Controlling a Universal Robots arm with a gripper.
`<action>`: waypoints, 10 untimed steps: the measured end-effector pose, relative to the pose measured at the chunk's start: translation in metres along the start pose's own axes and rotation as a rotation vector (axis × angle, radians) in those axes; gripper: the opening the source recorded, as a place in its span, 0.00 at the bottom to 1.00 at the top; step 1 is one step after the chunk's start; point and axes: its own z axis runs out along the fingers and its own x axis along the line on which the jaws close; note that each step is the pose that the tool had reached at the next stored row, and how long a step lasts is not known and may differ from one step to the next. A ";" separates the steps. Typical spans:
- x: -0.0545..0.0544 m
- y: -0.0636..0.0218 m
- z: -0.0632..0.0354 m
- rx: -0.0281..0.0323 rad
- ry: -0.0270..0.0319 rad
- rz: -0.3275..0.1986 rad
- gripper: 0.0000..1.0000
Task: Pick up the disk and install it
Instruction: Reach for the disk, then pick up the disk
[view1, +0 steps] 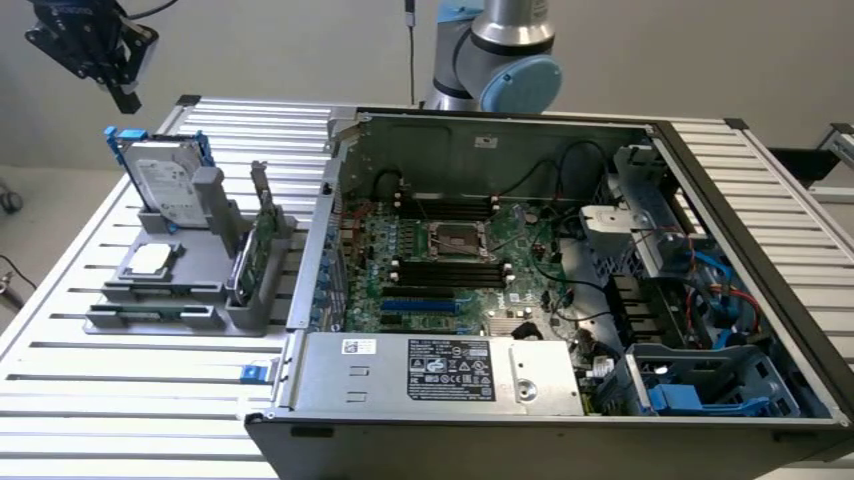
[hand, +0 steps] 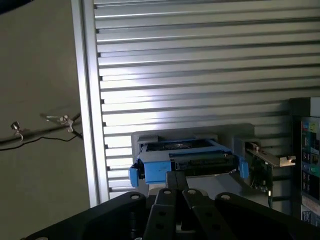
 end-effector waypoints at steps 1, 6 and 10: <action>0.000 0.0000 0.0000 0.0000 0.0000 0.000 0.11; 0.000 0.0000 0.0000 0.0001 0.0000 0.000 0.11; 0.000 0.0000 0.0000 0.0001 0.0000 0.000 0.11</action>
